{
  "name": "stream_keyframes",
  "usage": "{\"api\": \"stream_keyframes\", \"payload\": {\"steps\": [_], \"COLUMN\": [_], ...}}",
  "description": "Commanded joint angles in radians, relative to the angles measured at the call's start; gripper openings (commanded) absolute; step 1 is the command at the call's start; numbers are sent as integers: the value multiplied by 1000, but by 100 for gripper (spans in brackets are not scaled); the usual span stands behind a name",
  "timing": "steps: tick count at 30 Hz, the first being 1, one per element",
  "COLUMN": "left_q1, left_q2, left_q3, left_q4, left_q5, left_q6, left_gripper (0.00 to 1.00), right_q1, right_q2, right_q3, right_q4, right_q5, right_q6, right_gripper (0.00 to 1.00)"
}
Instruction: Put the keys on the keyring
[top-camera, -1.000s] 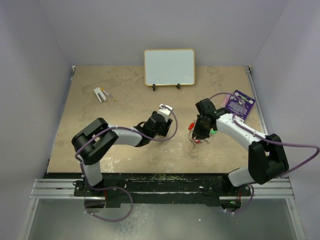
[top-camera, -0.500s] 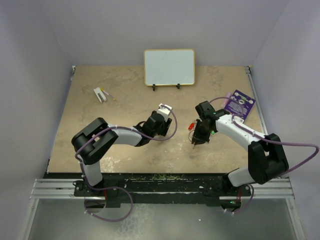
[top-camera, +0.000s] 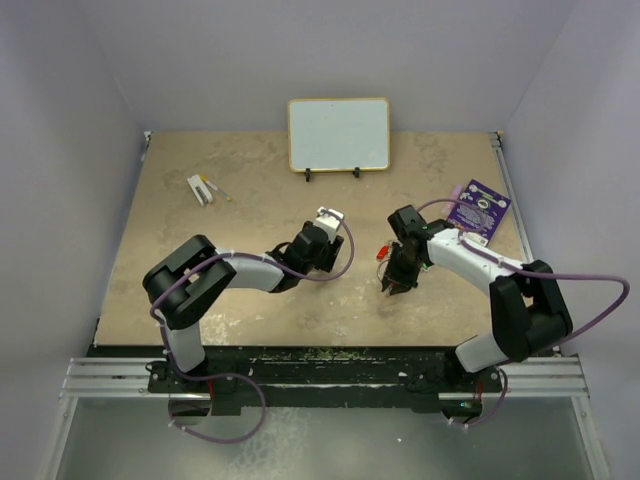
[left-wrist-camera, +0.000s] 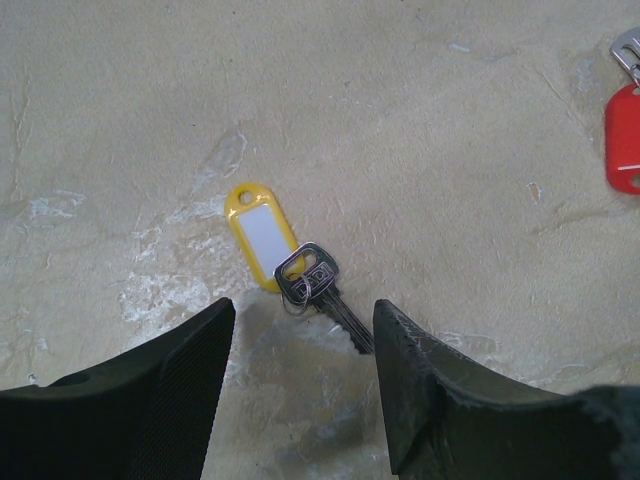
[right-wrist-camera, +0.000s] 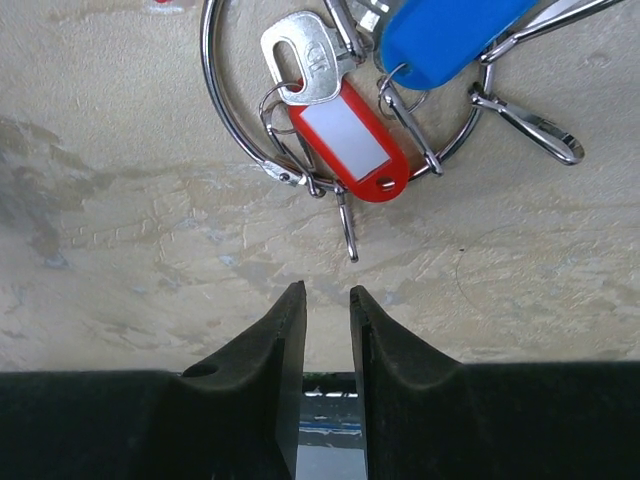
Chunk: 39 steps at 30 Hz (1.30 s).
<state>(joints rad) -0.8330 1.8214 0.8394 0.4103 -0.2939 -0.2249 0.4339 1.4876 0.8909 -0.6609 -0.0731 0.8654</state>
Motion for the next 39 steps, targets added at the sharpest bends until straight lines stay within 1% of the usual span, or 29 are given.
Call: {"api": "stream_keyframes", "payload": {"steps": [1,3,6,10,15,19,26,30,34,36,39], "left_q1": [5,6,9,14,15,16,44,95,123,129,128], "left_q2": [-9,-11,-12,-6,12,20,9,-20,-51,-71,-80], "left_q3": [22,22,22,27,30,46,53,61,51,25,-37], "left_q4": [36,36,42,51,72,51,31,-2,5,49,168], "left_q5": [8,17,41,62,58,-28,-63,-12,56,120,215], "left_q6": [-5,-5,-12,-16,-24,-50,-64,-89,-96,-77,-71], "left_gripper": [62,62,63,63,63,63,63,63,63,63,63], "right_q1": [6,6,3,-6,-7,-10,-11,-11,-11,-11,-11], "right_q2": [-15,-39,-72,-117,-190,-211,-195,-197,-189,-189,-205], "right_q3": [43,57,69,62,44,41,25,22,18,12,-7], "right_q4": [-59,-97,-110,-109,-86,-96,-82,-72,-63,-58,-49], "right_q5": [60,70,106,122,149,169,146,157,150,145,146], "right_q6": [29,46,95,182,277,284,267,265,261,259,258], "right_gripper": [28,28,27,25,26,26,25,25,25,24,24]}}
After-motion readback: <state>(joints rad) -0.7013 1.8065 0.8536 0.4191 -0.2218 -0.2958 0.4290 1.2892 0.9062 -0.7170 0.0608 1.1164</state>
